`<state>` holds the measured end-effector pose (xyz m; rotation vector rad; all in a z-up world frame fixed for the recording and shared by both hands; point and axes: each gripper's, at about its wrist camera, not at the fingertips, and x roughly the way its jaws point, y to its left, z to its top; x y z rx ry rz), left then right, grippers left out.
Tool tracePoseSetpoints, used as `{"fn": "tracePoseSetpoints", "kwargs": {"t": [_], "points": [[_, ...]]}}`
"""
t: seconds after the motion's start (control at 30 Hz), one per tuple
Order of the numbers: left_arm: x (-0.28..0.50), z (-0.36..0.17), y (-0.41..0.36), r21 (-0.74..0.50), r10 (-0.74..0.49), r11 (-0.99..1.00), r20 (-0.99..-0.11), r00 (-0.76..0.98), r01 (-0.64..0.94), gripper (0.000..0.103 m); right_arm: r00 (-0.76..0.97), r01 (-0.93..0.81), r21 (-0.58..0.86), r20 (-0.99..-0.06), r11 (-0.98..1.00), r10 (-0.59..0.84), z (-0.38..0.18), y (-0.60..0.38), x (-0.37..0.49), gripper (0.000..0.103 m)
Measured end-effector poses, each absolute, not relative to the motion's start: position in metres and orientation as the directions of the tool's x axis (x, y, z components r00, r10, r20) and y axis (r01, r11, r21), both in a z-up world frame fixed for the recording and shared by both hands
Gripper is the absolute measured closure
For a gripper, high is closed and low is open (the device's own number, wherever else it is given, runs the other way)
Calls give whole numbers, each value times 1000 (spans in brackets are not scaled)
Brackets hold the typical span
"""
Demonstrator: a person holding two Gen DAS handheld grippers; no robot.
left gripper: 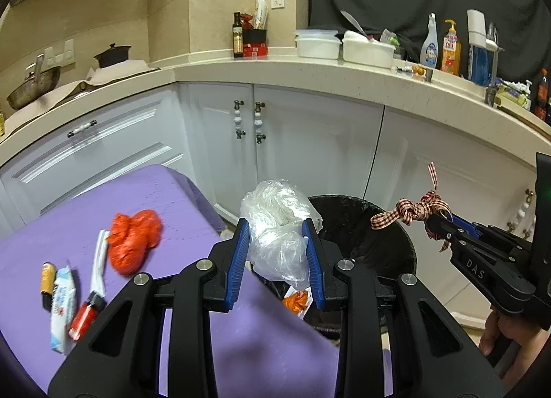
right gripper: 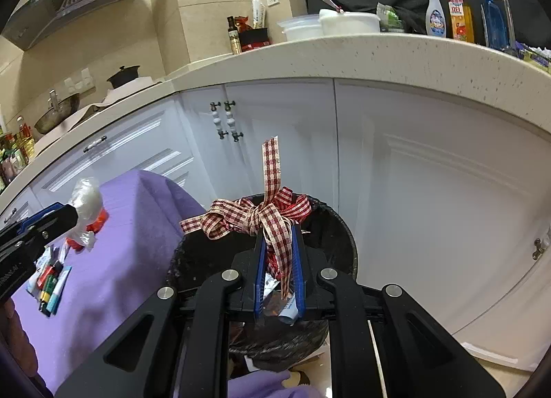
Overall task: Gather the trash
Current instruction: 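Carry the clear bag and ribbon over the bin and open both grippers, then move both open grippers back over the table toward the tubes and bottles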
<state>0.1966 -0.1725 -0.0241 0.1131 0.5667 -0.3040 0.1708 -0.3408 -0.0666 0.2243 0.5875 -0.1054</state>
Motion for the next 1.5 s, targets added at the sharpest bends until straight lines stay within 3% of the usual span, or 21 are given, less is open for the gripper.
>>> {"fn": "tracePoseSetpoints", "kwargs": {"t": [0.33,0.5,0.73,1.07,1.5], "points": [[230,-38,-196,18,-259,945,-568,782,326,72,821,179,187,-569,966,-42,-81,-353,197,86],[244,-47,-202,23,-251,946,-582,773,324,67,814,195,187,-578,963,-53,-88,-355,209,69],[249,-53,-197,6,-251,948,-600,759,318,54,811,214,178,-581,961,-73,-89,-356,206,59],[231,-33,-169,-15,-240,959,-574,783,283,49,820,198,170,-568,965,-69,-75,-344,191,53],[185,-14,-66,-35,-91,996,-554,828,86,49,843,84,166,-537,983,19,-53,-287,180,52]]}}
